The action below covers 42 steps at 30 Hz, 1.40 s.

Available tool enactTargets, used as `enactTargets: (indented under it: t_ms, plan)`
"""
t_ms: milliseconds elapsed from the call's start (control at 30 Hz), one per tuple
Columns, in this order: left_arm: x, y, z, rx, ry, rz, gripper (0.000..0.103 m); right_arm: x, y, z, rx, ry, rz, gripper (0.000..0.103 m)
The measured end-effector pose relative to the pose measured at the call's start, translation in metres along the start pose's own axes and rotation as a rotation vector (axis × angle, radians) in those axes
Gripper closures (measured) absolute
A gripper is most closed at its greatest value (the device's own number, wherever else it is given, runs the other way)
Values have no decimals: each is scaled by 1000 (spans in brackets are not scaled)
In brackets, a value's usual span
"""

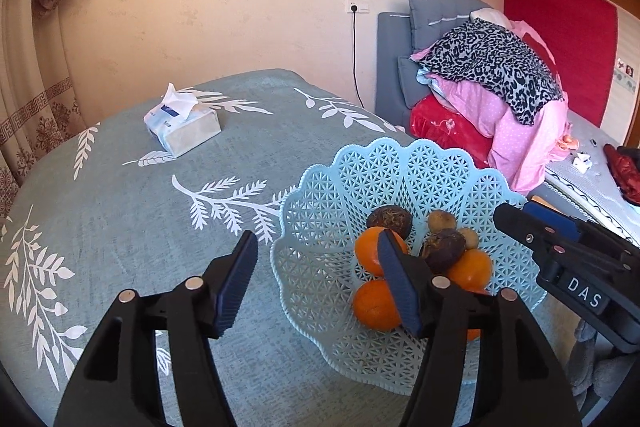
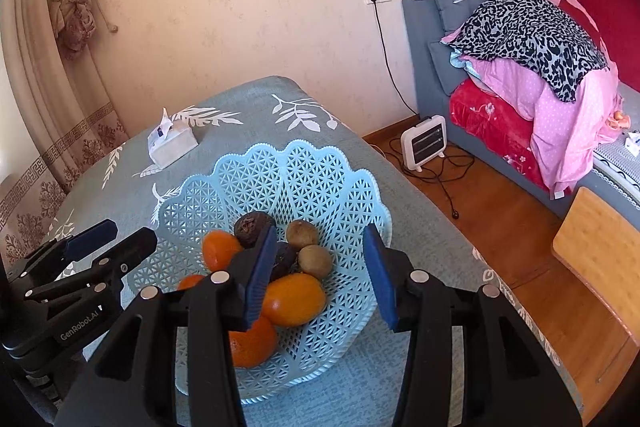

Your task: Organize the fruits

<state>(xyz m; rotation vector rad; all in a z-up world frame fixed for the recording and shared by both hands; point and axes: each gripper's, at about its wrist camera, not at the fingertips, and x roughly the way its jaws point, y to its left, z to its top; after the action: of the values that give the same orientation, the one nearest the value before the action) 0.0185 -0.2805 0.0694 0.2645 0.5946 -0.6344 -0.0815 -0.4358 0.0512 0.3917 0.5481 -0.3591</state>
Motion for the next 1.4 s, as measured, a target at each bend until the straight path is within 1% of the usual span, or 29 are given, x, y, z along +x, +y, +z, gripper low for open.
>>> enactTargets:
  t_ms: [33, 67, 100, 133, 267, 367, 500, 633, 767, 933, 1067, 1133, 1200, 1300, 1400]
  plan:
    - [-1, 0, -1, 2, -2, 8, 32, 0, 0, 0, -1, -1, 0, 55]
    - [-2, 1, -1, 4, -1, 14, 23, -1, 1, 0, -1, -3, 1, 52]
    - [-4, 1, -2, 5, -2, 20, 19, -2, 1, -1, -1, -6, 1, 48]
    - [-6, 2, -2, 6, -9, 27, 18, -3, 2, -1, -3, -8, 1, 48]
    - [-14, 4, -4, 20, -30, 51, 18, -5, 6, -1, -14, -10, 2, 48]
    - [-20, 5, -6, 29, -44, 68, 16, -8, 8, -2, -23, -12, 2, 47]
    - [-28, 9, -10, 23, -55, 83, 15, -13, 9, -4, -22, -15, -3, 46]
    - [-36, 10, -14, 21, -62, 93, 14, -20, 9, -4, -24, -31, -5, 41]
    - [-45, 12, -18, 21, -73, 105, 14, -27, 15, -7, -48, -37, -3, 38]
    - [-55, 17, -25, -7, -72, 111, 14, -35, 23, -11, -81, -46, 10, 28]
    - [-60, 23, -30, -24, -70, 121, 12, -39, 28, -14, -94, -47, 18, 27]
    - [-62, 25, -32, -32, -69, 127, 12, -40, 30, -15, -99, -44, 24, 22]
    - [-64, 27, -33, -36, -69, 128, 12, -40, 32, -16, -110, -39, 29, 20]
    - [-67, 28, -36, -38, -64, 132, 12, -40, 36, -19, -126, -29, 36, 14]
    - [-69, 31, -39, -52, -62, 136, 12, -41, 39, -22, -145, -25, 35, 14]
